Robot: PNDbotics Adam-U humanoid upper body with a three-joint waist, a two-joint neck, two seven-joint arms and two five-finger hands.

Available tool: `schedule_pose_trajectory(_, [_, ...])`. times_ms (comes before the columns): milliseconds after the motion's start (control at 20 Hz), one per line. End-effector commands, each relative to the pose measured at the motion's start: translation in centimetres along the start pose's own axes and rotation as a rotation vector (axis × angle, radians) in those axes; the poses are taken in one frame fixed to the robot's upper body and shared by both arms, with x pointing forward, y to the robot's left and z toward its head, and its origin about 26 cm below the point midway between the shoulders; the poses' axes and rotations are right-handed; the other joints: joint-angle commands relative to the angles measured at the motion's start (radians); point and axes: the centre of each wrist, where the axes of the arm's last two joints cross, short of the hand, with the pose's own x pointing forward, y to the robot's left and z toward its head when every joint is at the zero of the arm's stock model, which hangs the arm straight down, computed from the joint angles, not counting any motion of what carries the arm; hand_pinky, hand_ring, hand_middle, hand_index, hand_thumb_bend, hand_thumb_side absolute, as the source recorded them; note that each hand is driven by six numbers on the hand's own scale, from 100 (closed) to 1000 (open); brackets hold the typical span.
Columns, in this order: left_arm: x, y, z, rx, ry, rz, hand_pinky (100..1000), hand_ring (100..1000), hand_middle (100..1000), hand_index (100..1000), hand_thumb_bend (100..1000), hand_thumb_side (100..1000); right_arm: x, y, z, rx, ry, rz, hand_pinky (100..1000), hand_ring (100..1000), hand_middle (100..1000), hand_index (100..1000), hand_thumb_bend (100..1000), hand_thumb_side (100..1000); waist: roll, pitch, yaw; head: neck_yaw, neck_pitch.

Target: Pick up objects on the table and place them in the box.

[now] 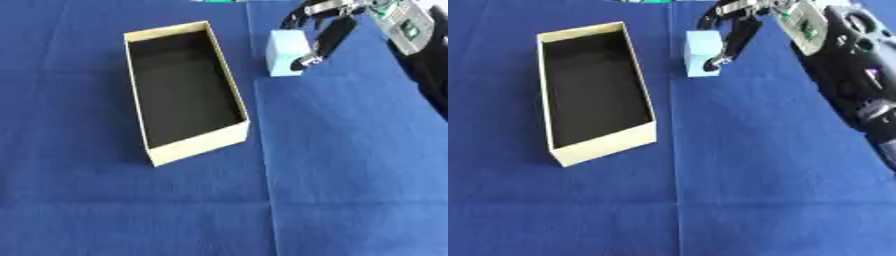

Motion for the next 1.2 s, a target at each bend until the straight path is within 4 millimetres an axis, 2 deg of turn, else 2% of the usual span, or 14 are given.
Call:
schedule_pose_trajectory(50, [0.6, 0.2, -0.6, 0.009, -0.030, 0.005, 547, 649, 612, 725, 100, 720, -0.6, -0.7, 0.7, -0.020, 0.029, -0.005, 826, 946, 931, 1000, 446, 472, 0.013, -0.003, 0.002, -0.005, -0.011])
schedule_pose_trajectory(150, [0.6, 0.2, -0.6, 0.012, -0.029, 0.005, 547, 649, 612, 725, 100, 721, -0.6, -0.6, 0.6, -0.018, 0.028, -0.009, 819, 940, 910, 1000, 444, 472, 0.013, -0.001, 0.002, -0.006, -0.010])
schedule_pose_trajectory(250, [0.6, 0.2, -0.6, 0.012, -0.029, 0.006, 547, 649, 612, 725, 100, 722, -0.6, -0.8, 0.7, -0.026, 0.028, -0.008, 797, 912, 824, 941, 399, 469, 0.013, 0.000, 0.002, -0.005, -0.009])
schedule_pose_trajectory(400, [0.6, 0.1, -0.7, 0.011, -0.029, 0.007, 547, 649, 612, 725, 100, 722, -0.2, -1.2, 1.1, -0.059, 0.024, 0.002, 765, 864, 716, 813, 278, 445, 0.013, 0.001, -0.001, -0.003, -0.006])
schedule_pose_trajectory(550, [0.6, 0.1, -0.7, 0.010, -0.029, 0.007, 547, 649, 612, 724, 100, 721, -0.1, -1.3, 1.2, -0.092, 0.020, 0.013, 742, 814, 604, 728, 117, 414, 0.012, 0.000, -0.002, -0.004, -0.004])
schedule_pose_trajectory(600, [0.6, 0.1, -0.7, 0.010, -0.029, 0.007, 547, 649, 612, 724, 100, 721, -0.1, -1.3, 1.2, -0.096, 0.018, 0.012, 736, 803, 586, 709, 100, 403, 0.012, 0.000, -0.002, -0.004, -0.004])
schedule_pose_trajectory(850, [0.6, 0.1, -0.7, 0.011, -0.030, 0.006, 547, 650, 612, 724, 100, 720, 0.1, -1.4, 1.2, -0.137, 0.010, 0.012, 712, 767, 513, 621, 100, 343, 0.010, -0.005, -0.002, -0.004, -0.003])
schedule_pose_trajectory(950, [0.6, 0.1, -0.7, 0.012, -0.030, 0.006, 547, 650, 612, 724, 100, 720, 0.2, -1.6, 1.3, -0.156, 0.006, 0.012, 710, 763, 505, 612, 100, 343, 0.010, -0.008, -0.002, -0.005, -0.001])
schedule_pose_trajectory(1000, [0.6, 0.2, -0.7, 0.012, -0.030, 0.005, 547, 650, 612, 725, 100, 719, 0.3, -1.8, 1.5, -0.171, 0.002, 0.016, 692, 732, 461, 556, 100, 372, 0.010, -0.010, -0.004, -0.003, 0.001])
schedule_pose_trajectory(1050, [0.6, 0.2, -0.7, 0.012, -0.030, 0.004, 547, 650, 612, 725, 100, 719, 0.5, -2.1, 1.8, -0.194, -0.002, 0.023, 681, 721, 448, 540, 100, 340, 0.009, -0.013, -0.006, -0.002, 0.002])
schedule_pose_trajectory(1200, [0.6, 0.2, -0.7, 0.011, -0.029, 0.002, 547, 650, 612, 725, 100, 719, 1.1, -2.9, 2.6, -0.266, 0.004, 0.056, 666, 703, 423, 517, 100, 340, 0.007, -0.019, -0.009, -0.002, 0.004])
